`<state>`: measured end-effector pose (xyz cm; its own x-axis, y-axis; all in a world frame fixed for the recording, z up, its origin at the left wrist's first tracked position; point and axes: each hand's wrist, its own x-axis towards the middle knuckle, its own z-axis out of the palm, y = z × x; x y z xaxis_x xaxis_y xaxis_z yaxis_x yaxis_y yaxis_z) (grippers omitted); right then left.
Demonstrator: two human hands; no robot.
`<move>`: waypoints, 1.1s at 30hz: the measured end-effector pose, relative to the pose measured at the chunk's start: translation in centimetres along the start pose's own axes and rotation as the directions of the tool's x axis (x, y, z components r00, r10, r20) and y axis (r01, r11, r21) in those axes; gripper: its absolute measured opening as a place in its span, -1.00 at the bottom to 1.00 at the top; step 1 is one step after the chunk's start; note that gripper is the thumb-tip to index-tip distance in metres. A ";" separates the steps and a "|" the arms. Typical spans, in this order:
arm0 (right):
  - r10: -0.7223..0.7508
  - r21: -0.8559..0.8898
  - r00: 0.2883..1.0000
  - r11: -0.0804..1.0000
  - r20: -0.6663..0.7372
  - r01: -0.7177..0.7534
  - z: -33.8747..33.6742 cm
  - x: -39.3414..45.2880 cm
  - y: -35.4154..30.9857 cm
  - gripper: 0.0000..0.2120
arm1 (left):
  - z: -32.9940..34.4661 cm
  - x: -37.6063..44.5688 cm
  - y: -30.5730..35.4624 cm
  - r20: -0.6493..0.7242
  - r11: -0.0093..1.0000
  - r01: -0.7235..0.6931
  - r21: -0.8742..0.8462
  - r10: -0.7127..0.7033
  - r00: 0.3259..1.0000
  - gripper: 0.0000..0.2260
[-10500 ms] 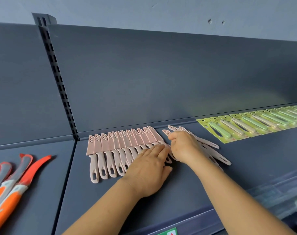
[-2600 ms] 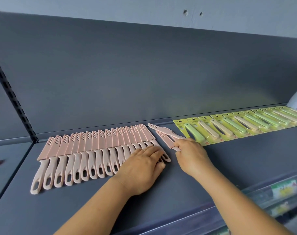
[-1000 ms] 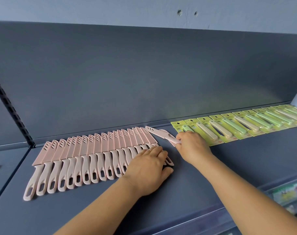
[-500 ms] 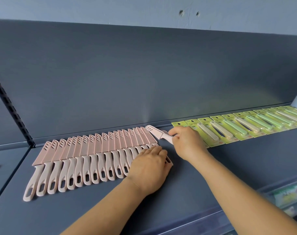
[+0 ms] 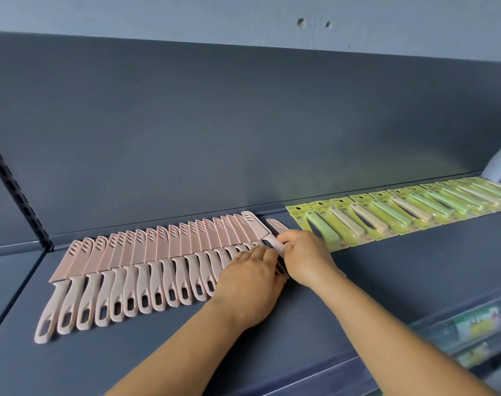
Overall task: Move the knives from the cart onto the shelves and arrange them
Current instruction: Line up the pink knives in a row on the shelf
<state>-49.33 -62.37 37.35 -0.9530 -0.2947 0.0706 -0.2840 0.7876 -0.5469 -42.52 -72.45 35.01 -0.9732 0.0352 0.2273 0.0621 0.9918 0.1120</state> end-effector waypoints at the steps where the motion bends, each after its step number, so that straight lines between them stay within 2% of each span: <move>1: 0.001 -0.001 1.000 1.000 -0.001 -0.001 0.0 0.0 0.1 -0.72 | 0.0 0.0 0.0 0.000 1.000 0.001 0.002 -0.001 1.000 -0.67; 7: 0.005 0.011 1.000 1.000 -0.003 -0.005 0.1 0.0 0.5 -0.75 | 0.0 0.1 0.1 0.011 1.000 0.009 -0.013 -0.009 1.000 -0.68; 9: -0.005 -0.037 1.000 0.999 0.004 0.006 0.2 0.1 0.4 -0.78 | 0.0 0.1 0.1 0.008 1.000 0.007 -0.014 -0.007 1.000 -0.67; 13: -0.040 -0.077 0.999 0.996 -0.013 0.039 0.1 0.0 1.0 -0.70 | 0.0 0.0 -0.1 -0.018 1.000 -0.014 -0.014 0.014 1.000 -0.65; 16: -0.073 -0.140 0.996 0.988 -0.047 0.066 -0.6 -0.1 2.4 -0.67 | -0.1 0.0 0.2 -0.007 0.996 -0.089 0.012 0.089 0.996 -0.58; 20: -0.049 -0.275 0.999 0.960 -0.005 0.046 -1.3 -0.5 4.2 -0.61 | -0.1 0.2 0.6 0.058 0.981 -0.193 0.021 0.192 0.980 -0.60; 26: -0.064 -0.345 0.998 0.937 0.003 0.061 -1.5 -0.4 4.3 -0.72 | 0.5 0.1 0.4 0.038 0.983 -0.185 0.011 0.185 0.982 -0.64; 30: -0.093 -0.336 0.996 0.938 0.000 0.088 -1.3 0.4 3.6 -0.78 | 0.4 0.0 0.5 0.038 0.986 -0.168 0.016 0.167 0.985 -0.60; 33: -0.091 -0.264 0.996 0.961 0.002 0.088 -0.9 1.0 2.9 -0.80 | 0.3 -0.1 0.5 0.049 0.989 -0.148 0.013 0.147 0.988 -0.56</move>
<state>-51.23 -59.96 36.57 -0.9232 -0.3656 0.1185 -0.3843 0.8735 -0.2989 -42.43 -71.92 34.74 -0.9631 0.1872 0.1933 0.2029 0.9771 0.0648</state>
